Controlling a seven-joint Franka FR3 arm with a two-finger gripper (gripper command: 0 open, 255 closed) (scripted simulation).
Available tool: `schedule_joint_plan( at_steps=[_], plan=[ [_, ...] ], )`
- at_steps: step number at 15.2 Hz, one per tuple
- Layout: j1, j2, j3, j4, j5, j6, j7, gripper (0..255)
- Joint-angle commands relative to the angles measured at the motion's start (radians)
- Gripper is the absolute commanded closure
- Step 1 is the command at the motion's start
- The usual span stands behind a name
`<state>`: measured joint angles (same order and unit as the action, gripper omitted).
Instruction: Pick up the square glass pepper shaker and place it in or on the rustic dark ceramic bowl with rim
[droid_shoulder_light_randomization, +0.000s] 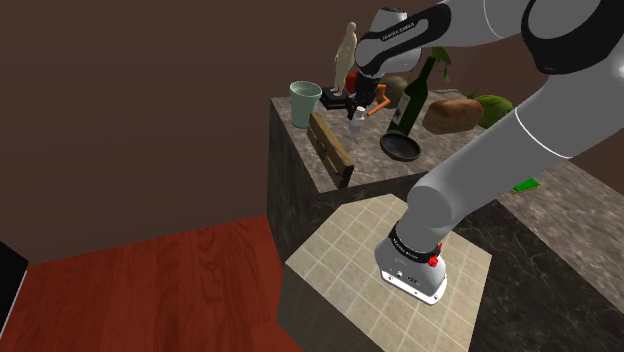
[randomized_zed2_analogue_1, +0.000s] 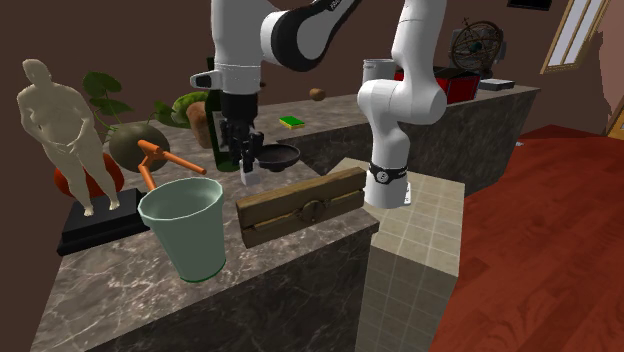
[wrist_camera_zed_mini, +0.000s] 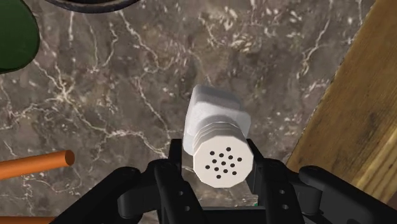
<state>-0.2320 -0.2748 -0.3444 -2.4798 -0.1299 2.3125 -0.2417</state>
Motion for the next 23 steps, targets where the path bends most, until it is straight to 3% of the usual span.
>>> schedule_joint_plan(
  at_steps=[1, 18, 23],
  plan=[
    [0.0, -0.016, 0.005, 0.013, -0.003, -0.03, 0.005, 255],
    [0.0, -0.102, 0.033, 0.17, -0.006, -0.271, 0.013, 255],
    [-0.06, -0.229, -0.019, 0.091, -0.059, -0.309, -0.065, 255]
  ],
)
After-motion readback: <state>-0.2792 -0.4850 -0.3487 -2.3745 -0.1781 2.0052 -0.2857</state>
